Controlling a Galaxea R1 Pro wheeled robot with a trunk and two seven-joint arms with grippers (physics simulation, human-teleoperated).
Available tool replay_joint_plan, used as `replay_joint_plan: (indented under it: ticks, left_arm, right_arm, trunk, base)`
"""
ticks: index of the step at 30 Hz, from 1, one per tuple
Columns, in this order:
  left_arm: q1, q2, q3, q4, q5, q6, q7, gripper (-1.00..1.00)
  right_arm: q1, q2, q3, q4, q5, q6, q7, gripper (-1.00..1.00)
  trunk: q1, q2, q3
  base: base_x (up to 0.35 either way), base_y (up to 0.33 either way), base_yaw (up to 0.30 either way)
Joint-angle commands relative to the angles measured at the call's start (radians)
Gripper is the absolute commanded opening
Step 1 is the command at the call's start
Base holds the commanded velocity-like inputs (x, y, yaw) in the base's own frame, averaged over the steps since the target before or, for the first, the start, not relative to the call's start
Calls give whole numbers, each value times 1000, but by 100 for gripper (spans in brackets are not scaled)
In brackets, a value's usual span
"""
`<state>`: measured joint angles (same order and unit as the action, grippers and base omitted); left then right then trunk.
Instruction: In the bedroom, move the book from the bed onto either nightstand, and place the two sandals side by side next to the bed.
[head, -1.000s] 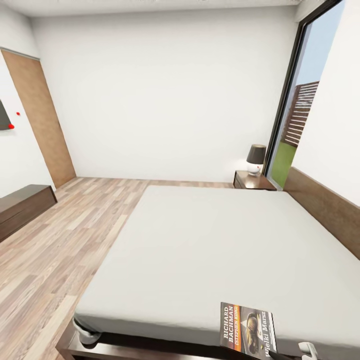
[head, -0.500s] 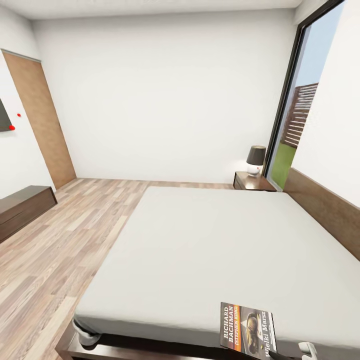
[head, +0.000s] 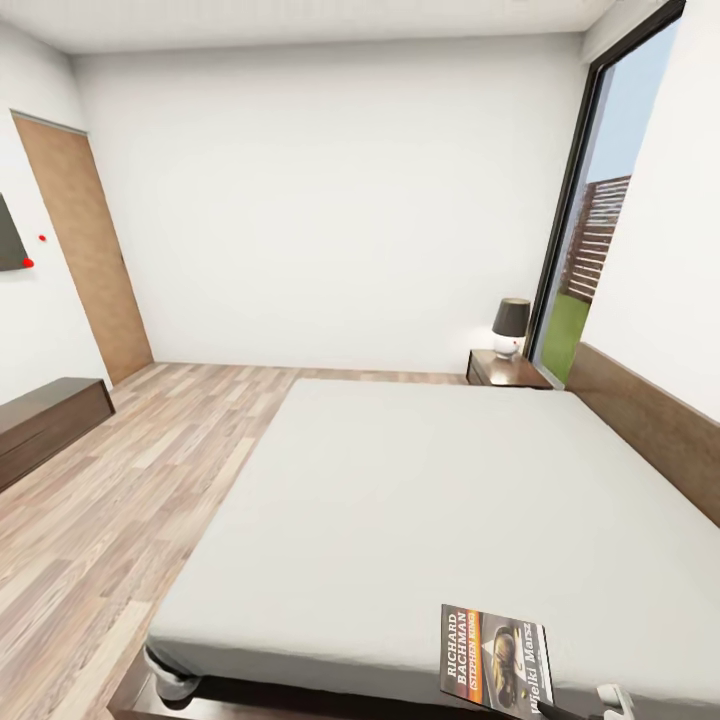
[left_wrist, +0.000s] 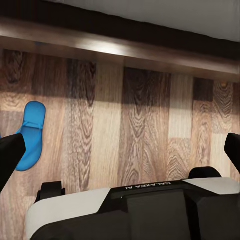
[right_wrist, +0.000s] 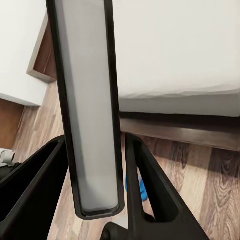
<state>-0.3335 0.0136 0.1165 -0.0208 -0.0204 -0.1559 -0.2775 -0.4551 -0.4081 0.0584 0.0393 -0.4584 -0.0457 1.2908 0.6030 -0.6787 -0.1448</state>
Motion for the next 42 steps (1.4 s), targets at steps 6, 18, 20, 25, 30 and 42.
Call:
replay_joint_plan:
  ticks: [6, 18, 20, 25, 30, 42]
  left_arm:
    - [-1, 0, 7, 1, -2, -2, -5, 100]
    - [-1, 0, 7, 1, -3, -2, -5, 100]
    - [-1, 0, 7, 1, -3, -2, -5, 100]
    - [-1, 0, 8, 1, -3, -2, -5, 100]
    - [-1, 0, 8, 1, -2, -2, -5, 100]
    - [-1, 0, 8, 1, -1, -3, -5, 100]
  right_arm:
    - [-2, 0, 7, 4, -6, -5, 3, -100]
    - [-2, 0, 8, 2, -5, -3, 10, -100]
    - [-2, 0, 9, 2, -5, -2, 10, -100]
    - [-2, 0, 9, 2, -5, 1, 10, -100]
    - [-2, 0, 9, 2, -5, 5, 10, -100]
    - [-2, 0, 9, 2, -6, 7, 7, -100]
  trunk:
    - [0, -1, 7]
    - [0, -1, 12]
    - [0, -1, 12]
    - [0, -1, 12]
    - [0, -1, 12]
    - [0, -1, 12]
  base:
    - [0, 0, 0]
    - [0, 0, 13]
    - [0, 0, 218]
    - [0, 0, 272]
    - [0, 0, 291]
    - [0, 0, 294]
